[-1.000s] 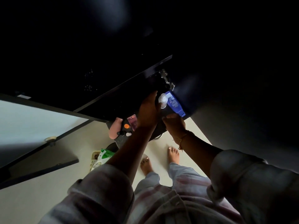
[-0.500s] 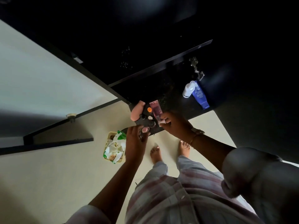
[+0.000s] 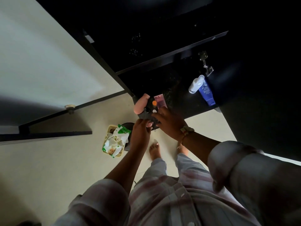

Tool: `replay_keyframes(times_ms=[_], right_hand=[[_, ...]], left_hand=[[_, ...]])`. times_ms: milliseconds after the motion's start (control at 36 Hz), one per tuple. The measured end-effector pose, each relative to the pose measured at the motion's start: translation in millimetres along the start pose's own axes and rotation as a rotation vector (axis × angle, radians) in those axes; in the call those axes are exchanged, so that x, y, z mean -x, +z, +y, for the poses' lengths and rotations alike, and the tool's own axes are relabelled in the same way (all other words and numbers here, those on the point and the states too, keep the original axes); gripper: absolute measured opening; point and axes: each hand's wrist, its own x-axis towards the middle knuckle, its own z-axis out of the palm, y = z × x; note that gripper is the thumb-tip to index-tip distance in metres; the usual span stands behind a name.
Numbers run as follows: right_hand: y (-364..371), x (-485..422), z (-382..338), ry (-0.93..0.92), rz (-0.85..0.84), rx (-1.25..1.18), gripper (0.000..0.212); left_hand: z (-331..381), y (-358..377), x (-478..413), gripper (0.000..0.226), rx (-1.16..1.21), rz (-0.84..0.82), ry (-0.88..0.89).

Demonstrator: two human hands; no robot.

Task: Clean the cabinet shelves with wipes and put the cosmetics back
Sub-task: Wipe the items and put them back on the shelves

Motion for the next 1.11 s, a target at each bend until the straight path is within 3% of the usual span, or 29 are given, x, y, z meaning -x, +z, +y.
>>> replay_keyframes(times_ms=[194,306,500,694,889,1111], right_hand=[[1.8,-1.4,-7.1,-0.004,-0.09,-0.066,0.031],[-11.4,10.2,-12.6,0.056,0.035,-0.129,0.025],[-39.4,54.4,26.3,0.409,0.24,-0.229,0.039],[-59.4,65.4,83.2,0.696,0.274,-0.151,0.034],[-69.3,61.5,108.9,0.797,0.27,-0.125,0.034],[-70.1,60.8,126.3,0.746,0.196,-0.083,0.04]], left_hand=[[-2.2,-2.4,11.4,0.014,-0.004,0.032,-0.003],[-0.3,-13.5,22.4,0.018,0.042,0.085,0.034],[40.7,-14.7,27.1,0.021,0.102,0.106,0.213],[101.9,32.5,-25.4,0.02,0.09,0.015,0.341],[151.5,59.1,-62.1,0.012,0.015,0.003,0.384],[166.8,79.9,-83.4,0.013,0.035,-0.051,0.372]])
